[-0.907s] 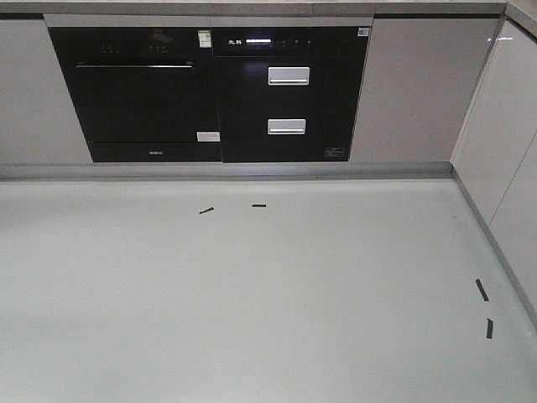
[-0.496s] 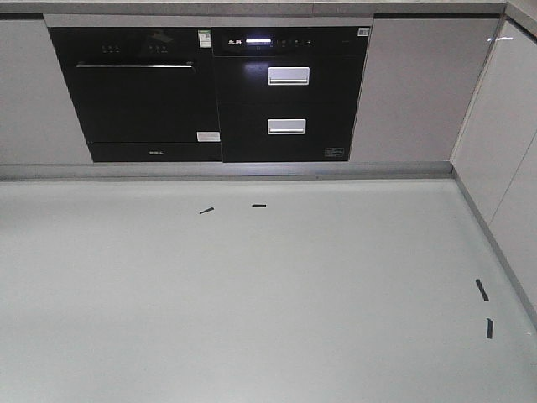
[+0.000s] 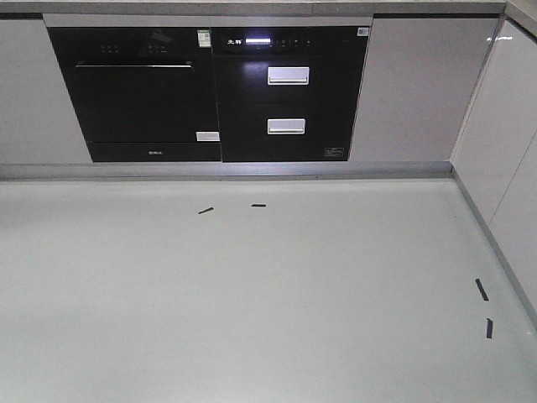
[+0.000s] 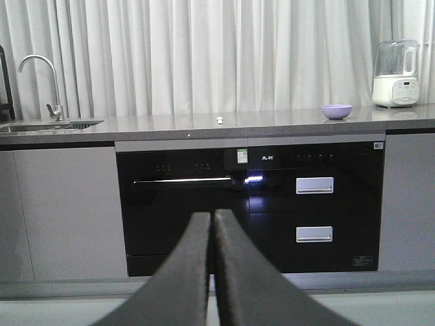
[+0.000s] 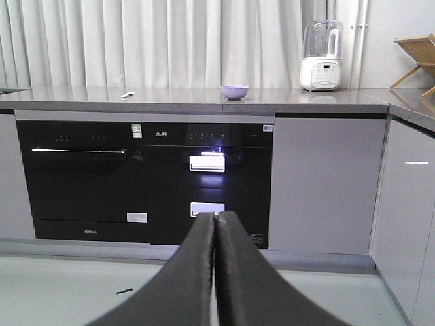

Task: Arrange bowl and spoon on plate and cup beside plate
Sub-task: 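Drive the base toward the counter holding the spoon and lavender bowl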

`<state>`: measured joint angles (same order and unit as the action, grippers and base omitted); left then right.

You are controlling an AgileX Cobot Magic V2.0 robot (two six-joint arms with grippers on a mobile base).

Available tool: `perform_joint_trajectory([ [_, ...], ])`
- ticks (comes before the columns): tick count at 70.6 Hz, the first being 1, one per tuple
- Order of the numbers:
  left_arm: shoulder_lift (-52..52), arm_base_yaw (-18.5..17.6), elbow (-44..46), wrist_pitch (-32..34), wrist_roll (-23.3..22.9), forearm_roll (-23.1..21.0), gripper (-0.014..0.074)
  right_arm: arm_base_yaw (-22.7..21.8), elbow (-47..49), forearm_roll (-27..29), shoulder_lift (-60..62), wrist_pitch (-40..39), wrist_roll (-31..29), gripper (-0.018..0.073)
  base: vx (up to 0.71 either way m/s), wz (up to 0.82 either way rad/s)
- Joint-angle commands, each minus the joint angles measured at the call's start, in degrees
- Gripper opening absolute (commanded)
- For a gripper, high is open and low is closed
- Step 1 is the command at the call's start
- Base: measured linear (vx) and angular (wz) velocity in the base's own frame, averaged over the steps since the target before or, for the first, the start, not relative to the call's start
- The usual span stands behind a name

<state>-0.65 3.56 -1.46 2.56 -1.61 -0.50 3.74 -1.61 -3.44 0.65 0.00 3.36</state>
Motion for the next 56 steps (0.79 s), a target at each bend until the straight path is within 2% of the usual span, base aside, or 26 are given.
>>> perform_joint_trajectory([
  [1, -0.8, -0.4, 0.4, 4.1, -0.1, -0.2, -0.0006, -0.2, -0.2, -0.2, 0.4, -3.9, -0.1, -0.0011, 0.01, 0.0],
  [56, -0.8, -0.4, 0.4, 4.1, -0.1, -0.2, -0.0006, -0.2, -0.2, -0.2, 0.4, -3.9, -0.1, -0.0011, 0.1, -0.02],
])
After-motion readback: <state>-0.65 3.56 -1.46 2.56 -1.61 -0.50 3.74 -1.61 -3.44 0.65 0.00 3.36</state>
